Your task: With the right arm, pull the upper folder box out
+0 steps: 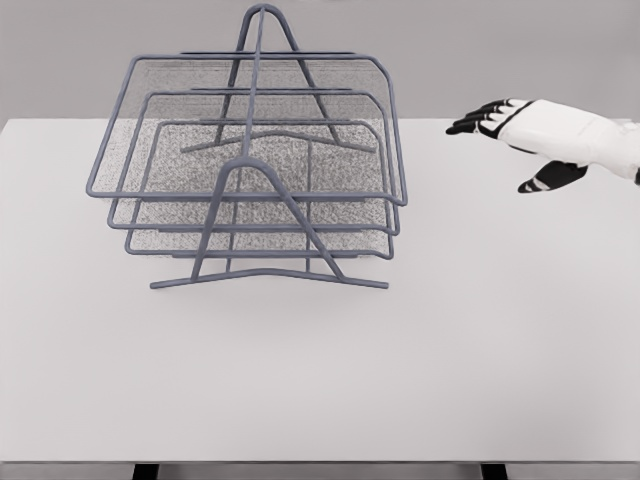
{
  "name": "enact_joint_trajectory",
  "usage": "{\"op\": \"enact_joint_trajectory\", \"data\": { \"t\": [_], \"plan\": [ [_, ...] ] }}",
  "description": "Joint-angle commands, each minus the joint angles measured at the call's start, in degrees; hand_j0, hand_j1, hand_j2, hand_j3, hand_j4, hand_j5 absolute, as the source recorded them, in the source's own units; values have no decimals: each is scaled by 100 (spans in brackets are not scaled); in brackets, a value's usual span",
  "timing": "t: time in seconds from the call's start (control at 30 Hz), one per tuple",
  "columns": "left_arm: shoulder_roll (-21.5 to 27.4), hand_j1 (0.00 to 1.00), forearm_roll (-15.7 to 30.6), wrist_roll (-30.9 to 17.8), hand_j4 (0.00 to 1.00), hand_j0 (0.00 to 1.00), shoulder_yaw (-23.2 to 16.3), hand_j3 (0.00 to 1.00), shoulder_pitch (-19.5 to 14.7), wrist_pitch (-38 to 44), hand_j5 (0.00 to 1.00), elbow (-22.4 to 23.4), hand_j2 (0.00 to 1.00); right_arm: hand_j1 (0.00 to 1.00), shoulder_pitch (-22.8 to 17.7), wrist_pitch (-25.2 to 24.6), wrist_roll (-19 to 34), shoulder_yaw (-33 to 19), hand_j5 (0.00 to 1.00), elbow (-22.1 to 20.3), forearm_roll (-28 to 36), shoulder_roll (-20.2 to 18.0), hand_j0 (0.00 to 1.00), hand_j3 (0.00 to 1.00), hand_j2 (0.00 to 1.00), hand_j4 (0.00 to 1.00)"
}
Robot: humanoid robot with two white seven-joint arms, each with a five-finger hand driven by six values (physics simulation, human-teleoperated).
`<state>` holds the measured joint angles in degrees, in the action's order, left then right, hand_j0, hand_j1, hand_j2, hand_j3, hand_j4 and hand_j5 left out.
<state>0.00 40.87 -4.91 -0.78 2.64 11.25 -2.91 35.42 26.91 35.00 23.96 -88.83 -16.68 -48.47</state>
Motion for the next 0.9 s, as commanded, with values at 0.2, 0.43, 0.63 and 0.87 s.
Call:
{"op": "enact_joint_trajectory", "data": {
  "t": [0.2,0.43,0.63,0.87],
  "plan": [
    [0,100,0,-1,100,100,-1,100,0,0,100,1,100,100,923,271,0,662,100,859,-934,1296,100,100,100,100],
    [0,100,0,-1,100,100,-1,100,0,0,100,1,100,100,1037,280,0,786,100,595,-925,1542,100,100,100,100],
    [0,100,0,-1,100,100,-1,100,0,0,100,1,100,100,1380,711,0,803,100,1570,-916,1568,100,100,100,100],
    [0,100,0,-1,100,100,-1,100,0,0,100,1,100,100,1573,809,0,1287,100,1922,-951,1964,100,100,100,100]
  ]
}}
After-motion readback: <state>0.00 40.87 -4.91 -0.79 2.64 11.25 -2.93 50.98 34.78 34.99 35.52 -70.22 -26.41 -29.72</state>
